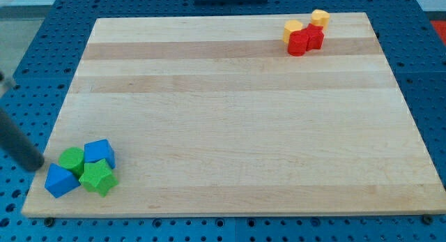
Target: Slide the green blocks and blue blocks slightly to the right
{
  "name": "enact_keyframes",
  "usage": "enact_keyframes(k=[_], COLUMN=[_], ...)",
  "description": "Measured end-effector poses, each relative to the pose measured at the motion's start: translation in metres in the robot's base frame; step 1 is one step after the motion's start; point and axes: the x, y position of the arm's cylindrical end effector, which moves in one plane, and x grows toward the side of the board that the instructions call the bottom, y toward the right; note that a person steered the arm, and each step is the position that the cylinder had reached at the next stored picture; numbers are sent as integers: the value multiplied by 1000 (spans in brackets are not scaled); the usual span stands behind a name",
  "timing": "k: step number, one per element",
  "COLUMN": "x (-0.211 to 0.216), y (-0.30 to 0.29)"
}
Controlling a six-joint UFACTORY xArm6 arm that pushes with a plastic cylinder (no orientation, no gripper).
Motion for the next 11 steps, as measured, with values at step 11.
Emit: enact_keyframes(k=[11], x=[-22], y=[79])
